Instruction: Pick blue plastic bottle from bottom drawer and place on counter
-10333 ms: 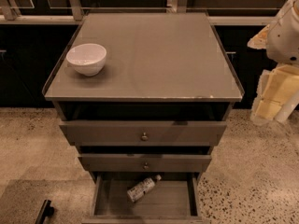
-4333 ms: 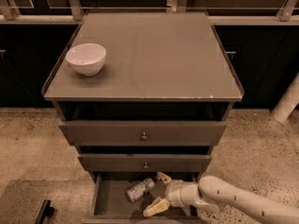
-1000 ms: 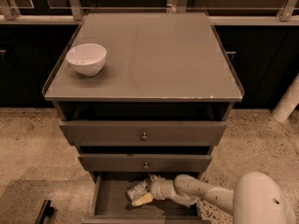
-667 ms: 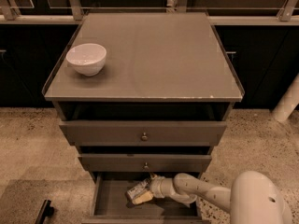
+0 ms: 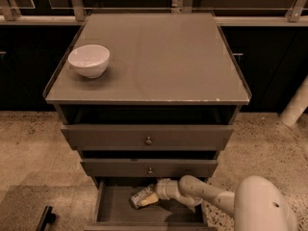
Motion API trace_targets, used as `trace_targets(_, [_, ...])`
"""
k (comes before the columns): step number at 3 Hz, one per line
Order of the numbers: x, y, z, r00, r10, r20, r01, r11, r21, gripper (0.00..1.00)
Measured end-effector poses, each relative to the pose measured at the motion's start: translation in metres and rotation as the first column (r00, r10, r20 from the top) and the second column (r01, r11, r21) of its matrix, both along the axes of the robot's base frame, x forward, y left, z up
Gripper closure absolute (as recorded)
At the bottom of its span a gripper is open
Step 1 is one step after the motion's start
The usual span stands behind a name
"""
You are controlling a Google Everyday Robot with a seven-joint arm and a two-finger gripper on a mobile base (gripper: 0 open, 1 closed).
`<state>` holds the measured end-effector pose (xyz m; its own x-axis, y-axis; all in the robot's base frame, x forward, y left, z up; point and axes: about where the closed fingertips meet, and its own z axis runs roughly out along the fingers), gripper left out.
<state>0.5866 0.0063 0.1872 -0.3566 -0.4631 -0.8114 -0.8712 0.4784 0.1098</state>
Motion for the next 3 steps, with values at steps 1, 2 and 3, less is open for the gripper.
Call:
trace_targets(1, [-0.004,0.0,-0.008,1.0,0.004,0.001,-0.004,1.0,-0.018,0.0])
trace_targets(2, [-0.013,0.006,-0.014,1.0,-0.003,0.004,0.003,1.0,-0.022,0.0])
trace_targets(3, [-0.02,0.015,-0.018,0.9995,0.023,0.02,-0.023,0.999,-0.033,0.0])
